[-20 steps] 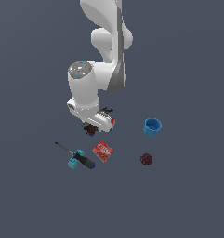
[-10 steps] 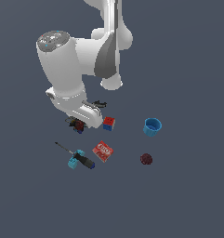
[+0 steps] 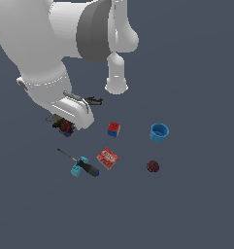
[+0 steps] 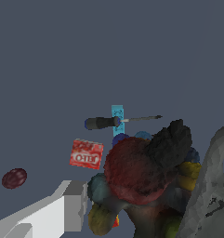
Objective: Pick up a designated object from a clutter of objects.
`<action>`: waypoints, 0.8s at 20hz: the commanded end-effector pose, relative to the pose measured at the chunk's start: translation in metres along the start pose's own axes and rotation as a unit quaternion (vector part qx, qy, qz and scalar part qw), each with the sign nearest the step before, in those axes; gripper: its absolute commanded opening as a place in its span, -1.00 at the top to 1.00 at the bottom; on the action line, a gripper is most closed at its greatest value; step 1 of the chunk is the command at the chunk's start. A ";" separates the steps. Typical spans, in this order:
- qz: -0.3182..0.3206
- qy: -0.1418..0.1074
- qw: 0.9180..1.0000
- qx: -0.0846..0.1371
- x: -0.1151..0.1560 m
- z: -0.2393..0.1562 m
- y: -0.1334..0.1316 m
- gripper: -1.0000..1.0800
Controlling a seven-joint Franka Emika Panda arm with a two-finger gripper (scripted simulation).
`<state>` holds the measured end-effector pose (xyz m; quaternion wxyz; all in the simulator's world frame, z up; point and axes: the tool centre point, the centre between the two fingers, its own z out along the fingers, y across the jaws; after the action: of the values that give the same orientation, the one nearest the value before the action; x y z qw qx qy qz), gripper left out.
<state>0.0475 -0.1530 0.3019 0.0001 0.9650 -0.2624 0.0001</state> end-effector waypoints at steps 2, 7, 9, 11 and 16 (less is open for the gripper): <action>0.000 0.000 1.000 0.000 0.014 -0.024 0.002 1.00; 0.000 0.000 1.000 0.000 0.032 -0.052 0.004 1.00; 0.000 0.000 1.000 0.000 0.039 -0.063 0.004 1.00; 0.000 0.000 1.000 0.000 0.045 -0.072 0.005 1.00; 0.000 0.000 1.000 0.000 0.060 -0.095 0.007 1.00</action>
<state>0.0922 -0.1864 0.3889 0.0001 0.9650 -0.2622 -0.0005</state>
